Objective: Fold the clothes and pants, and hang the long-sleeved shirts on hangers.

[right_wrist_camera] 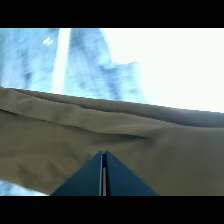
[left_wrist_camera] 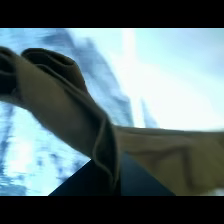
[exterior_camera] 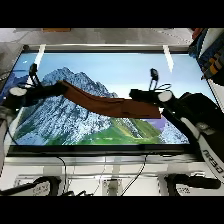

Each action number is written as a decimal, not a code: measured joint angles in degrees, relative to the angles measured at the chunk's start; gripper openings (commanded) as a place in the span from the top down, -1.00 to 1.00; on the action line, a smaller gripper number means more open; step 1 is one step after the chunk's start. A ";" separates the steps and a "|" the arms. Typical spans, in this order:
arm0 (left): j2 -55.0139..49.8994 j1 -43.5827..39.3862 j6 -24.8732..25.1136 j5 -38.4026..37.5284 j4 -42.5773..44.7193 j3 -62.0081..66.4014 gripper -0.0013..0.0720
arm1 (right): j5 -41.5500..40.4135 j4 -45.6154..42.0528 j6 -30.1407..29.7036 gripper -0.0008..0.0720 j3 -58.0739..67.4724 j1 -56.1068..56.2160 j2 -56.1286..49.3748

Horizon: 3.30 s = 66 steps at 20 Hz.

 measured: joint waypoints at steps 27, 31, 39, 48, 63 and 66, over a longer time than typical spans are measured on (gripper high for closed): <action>-8.02 -48.33 0.66 31.06 -12.15 0.48 -1.00 | 41.64 -30.88 10.40 0.95 24.06 -16.02 -10.73; -10.58 -53.42 0.68 38.23 -8.87 0.48 -1.00 | 47.71 -30.60 6.64 0.96 21.86 -22.97 -10.43; -8.22 -48.24 0.66 41.27 -4.79 0.50 -1.00 | 47.60 -10.80 -7.96 -0.66 12.13 -26.99 -13.53; -7.72 -44.81 0.66 37.46 -4.22 0.50 -1.00 | 37.57 -4.98 -6.45 0.11 9.14 -14.99 -18.14; 8.96 -27.21 0.66 21.73 26.64 0.48 -0.51 | 46.42 -15.76 2.49 0.96 25.14 -23.76 -3.91; 15.15 -20.44 0.63 20.22 28.94 0.50 -0.51 | 51.65 -25.68 7.98 0.96 28.00 -33.18 4.28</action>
